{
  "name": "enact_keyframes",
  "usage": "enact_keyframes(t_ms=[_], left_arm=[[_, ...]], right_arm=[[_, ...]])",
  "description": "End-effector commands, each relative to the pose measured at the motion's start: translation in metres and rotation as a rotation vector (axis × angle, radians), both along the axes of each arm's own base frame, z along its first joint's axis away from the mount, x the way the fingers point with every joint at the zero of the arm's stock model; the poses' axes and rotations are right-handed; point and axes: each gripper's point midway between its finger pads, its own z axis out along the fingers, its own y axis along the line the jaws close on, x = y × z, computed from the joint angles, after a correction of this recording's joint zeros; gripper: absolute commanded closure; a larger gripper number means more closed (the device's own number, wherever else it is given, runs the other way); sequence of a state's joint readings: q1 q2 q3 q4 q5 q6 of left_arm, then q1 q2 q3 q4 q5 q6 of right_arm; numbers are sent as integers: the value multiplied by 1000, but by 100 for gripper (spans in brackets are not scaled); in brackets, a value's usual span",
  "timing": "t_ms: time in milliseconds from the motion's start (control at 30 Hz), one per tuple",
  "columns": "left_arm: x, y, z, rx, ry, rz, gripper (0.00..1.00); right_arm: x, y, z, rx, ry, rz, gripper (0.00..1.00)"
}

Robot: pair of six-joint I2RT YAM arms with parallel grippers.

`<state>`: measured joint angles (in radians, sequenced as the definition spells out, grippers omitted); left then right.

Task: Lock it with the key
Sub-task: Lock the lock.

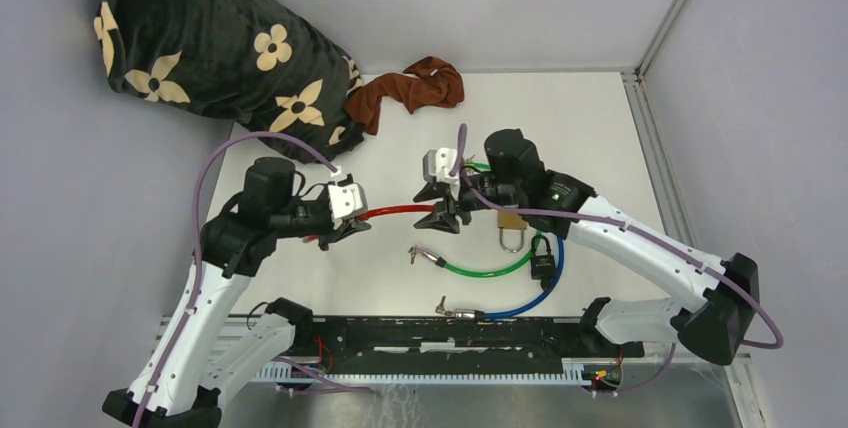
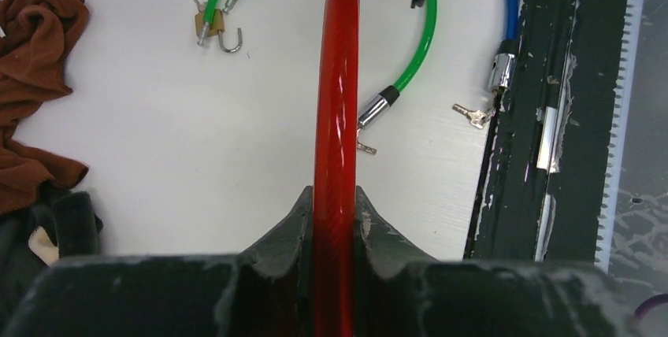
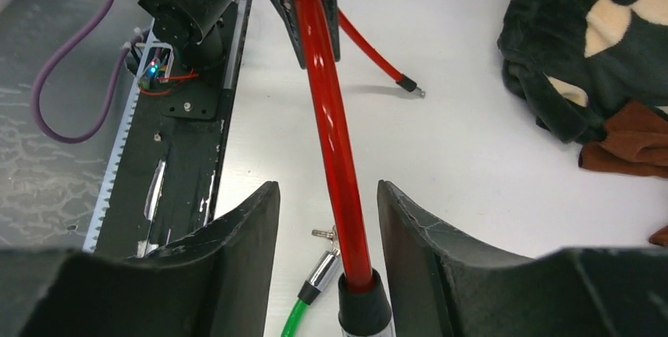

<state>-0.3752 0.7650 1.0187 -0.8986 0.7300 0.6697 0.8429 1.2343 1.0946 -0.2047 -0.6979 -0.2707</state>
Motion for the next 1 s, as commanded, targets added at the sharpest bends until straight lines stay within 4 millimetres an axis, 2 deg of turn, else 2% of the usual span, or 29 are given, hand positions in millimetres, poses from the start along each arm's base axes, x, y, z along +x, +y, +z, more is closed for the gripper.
enact_keyframes(t_ms=[0,100,267,333,400,433,500,567,600,667,767,867,967], left_arm=[[3,5,12,38,-86,-22,98],[2,4,12,34,-84,-28,98],[-2,3,14,19,-87,-42,98],[-4,2,14,13,-83,-51,98],[-7,1,16,3,-82,-58,98],[-7,0,17,-2,-79,-57,98],[-7,-1,21,-25,-68,-40,94],[-1,-2,30,-70,-72,14,65],[3,-3,35,-99,-66,54,56],[11,-2,43,-151,-58,132,48],[16,0,51,-203,-52,194,43],[18,2,49,-231,-45,234,42],[18,6,38,-234,-35,258,43]], right_arm=[[5,13,0,-97,-78,-23,44],[7,22,-3,-133,-76,-20,43],[12,28,-12,-166,-48,-25,52],[12,31,-15,-173,-29,-23,65],[18,34,-15,-178,-17,-49,97],[20,35,-11,-170,-16,-64,100],[26,33,3,-117,-3,-97,100],[29,27,27,8,46,-100,100],[30,22,42,90,73,-98,100],[28,8,69,245,100,-92,100],[17,-15,107,427,130,-59,100],[10,-32,132,523,114,-57,100],[7,-48,150,566,67,-88,100]])
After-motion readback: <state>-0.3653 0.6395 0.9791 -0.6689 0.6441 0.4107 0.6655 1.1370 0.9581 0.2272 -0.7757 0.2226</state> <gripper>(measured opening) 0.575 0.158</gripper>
